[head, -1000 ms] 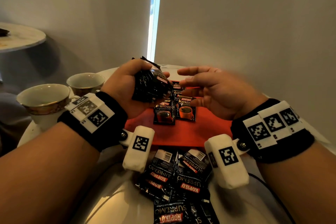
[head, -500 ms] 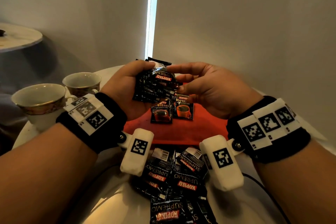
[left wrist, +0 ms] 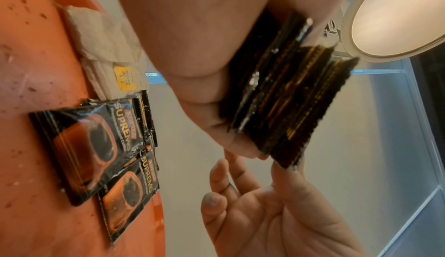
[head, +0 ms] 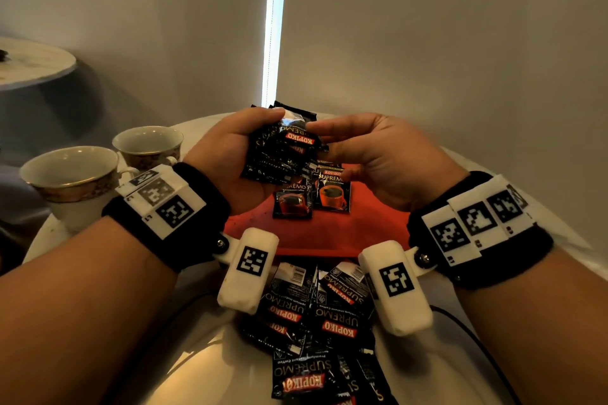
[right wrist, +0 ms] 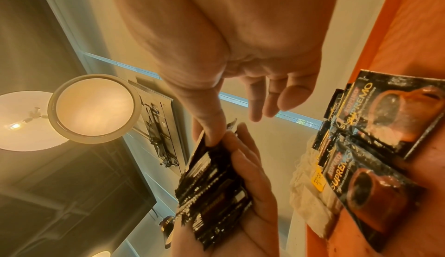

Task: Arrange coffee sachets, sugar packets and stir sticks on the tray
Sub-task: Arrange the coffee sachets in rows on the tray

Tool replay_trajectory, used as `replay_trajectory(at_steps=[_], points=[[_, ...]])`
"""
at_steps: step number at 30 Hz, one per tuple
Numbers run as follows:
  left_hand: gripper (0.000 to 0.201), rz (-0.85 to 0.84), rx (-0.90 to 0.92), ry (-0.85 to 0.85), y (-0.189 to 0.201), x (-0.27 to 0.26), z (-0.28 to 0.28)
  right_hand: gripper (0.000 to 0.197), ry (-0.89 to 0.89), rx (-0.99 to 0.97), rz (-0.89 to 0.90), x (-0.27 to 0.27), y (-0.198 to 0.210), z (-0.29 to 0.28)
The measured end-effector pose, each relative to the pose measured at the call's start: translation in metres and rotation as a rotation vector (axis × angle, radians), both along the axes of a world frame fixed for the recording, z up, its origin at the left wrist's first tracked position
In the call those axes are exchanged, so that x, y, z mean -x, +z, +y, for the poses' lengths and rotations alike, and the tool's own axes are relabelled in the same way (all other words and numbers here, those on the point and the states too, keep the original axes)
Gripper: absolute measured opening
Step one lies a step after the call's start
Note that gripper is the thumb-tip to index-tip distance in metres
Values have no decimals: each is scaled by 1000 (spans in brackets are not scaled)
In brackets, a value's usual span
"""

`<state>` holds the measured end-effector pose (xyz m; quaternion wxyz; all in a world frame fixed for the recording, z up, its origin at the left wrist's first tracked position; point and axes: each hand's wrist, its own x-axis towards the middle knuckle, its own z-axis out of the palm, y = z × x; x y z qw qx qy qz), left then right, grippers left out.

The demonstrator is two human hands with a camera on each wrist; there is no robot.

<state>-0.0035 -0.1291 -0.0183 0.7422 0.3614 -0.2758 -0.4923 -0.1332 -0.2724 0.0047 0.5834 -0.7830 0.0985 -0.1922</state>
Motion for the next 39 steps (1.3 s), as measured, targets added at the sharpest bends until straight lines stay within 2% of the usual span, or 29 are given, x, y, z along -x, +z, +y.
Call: replay_trajectory(at_steps=[5, 7, 10, 14, 18, 20, 24, 32, 39], points=[[52, -22, -44, 28, 0, 0, 0, 29, -25, 5, -16, -1, 1, 0], [46, -11, -62, 54, 1, 0, 1, 28, -14, 6, -15, 0, 1, -1], [54, -24, -84, 78, 1, 1, 1, 25, -9, -26, -41, 0, 1, -3], [44, -62, -116, 96, 1, 0, 0, 23, -19, -93, -83, -1, 0, -5], [37, -55, -170, 126, 2, -1, 1, 15, -205, -395, -181, -10, -4, -18], [40, -37, -191, 165, 4, -3, 1, 9, -251, -508, -191, -14, -9, -28], [56, 8, -197, 205, 6, -9, 3, 17, -296, -616, -31, -15, -23, -46], [36, 0, -297, 229, 5, -13, 5, 14, -325, -641, 275, -11, -50, -60], [37, -15, -340, 227, 5, -8, 5, 10, -345, -566, 338, -7, -55, -57]])
